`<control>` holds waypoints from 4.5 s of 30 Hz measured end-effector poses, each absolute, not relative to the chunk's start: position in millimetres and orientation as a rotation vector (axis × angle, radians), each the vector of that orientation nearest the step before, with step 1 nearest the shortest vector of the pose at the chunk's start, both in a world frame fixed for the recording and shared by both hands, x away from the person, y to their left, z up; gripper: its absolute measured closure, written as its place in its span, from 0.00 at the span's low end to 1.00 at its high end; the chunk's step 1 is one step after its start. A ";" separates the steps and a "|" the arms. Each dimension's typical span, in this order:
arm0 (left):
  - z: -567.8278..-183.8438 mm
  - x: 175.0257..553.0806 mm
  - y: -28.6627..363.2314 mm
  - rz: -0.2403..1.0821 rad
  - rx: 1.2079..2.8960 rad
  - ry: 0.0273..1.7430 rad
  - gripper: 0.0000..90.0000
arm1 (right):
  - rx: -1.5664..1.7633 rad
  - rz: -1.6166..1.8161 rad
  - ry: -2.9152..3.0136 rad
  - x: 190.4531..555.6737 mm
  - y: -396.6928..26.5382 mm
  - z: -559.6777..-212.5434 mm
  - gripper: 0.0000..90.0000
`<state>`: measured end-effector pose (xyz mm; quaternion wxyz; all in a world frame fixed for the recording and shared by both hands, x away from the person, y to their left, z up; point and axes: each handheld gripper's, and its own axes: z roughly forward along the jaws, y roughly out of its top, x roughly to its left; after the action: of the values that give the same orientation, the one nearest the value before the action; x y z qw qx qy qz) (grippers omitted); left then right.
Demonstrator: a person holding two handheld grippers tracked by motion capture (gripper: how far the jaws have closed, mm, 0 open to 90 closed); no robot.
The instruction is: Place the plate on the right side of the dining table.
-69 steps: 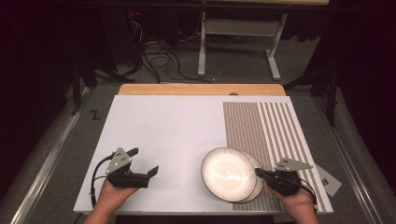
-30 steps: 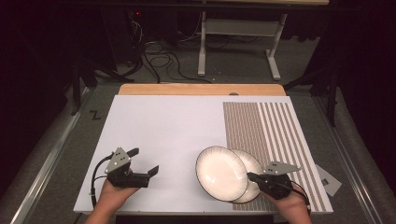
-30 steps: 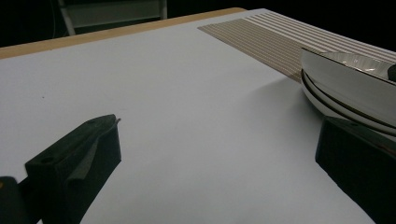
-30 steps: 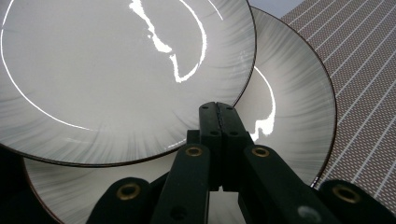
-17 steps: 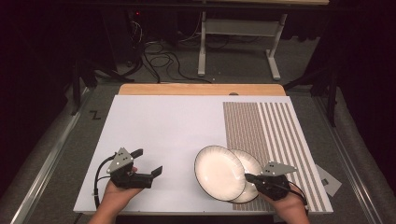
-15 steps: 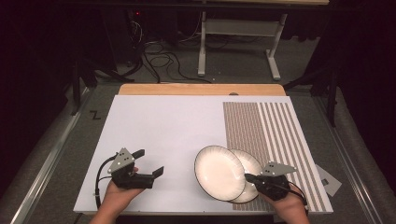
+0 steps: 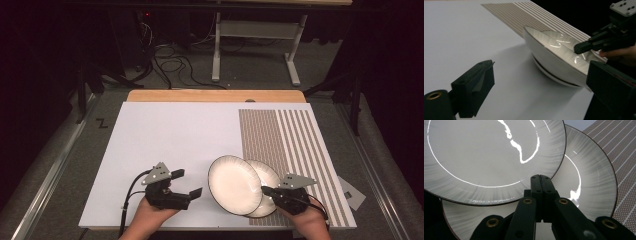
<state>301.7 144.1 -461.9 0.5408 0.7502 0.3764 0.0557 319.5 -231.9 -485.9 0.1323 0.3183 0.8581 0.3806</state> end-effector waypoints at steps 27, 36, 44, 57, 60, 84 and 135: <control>-478.3 329.9 88.6 -0.074 1.872 1.055 0.49 | 0.931 1.102 2.480 320.4 -230.9 -486.8 1.00; -480.0 332.3 88.5 -0.065 1.888 1.106 0.60 | 0.933 1.110 2.459 318.4 -233.2 -484.0 1.00; -477.2 332.6 89.5 -0.024 1.872 1.117 0.72 | 0.934 1.131 2.432 315.5 -234.2 -480.9 1.00; -475.7 331.6 92.6 -0.034 1.814 1.120 0.79 | 0.944 1.151 2.399 314.0 -238.8 -477.7 1.00; -474.0 330.2 93.5 -0.028 1.795 1.114 0.81 | 0.941 1.162 2.391 313.8 -240.5 -476.3 1.00; -467.2 322.6 99.2 -0.040 1.693 1.063 0.88 | 0.975 1.251 2.274 312.1 -259.2 -463.3 0.93; -467.0 314.3 94.8 0.057 1.660 0.974 0.89 | 1.101 1.446 1.966 302.3 -296.0 -440.6 0.00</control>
<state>314.3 94.8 -467.0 0.5713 0.7077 0.4150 0.0245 302.3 -296.0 -440.6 0.2301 0.4001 0.7146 0.5256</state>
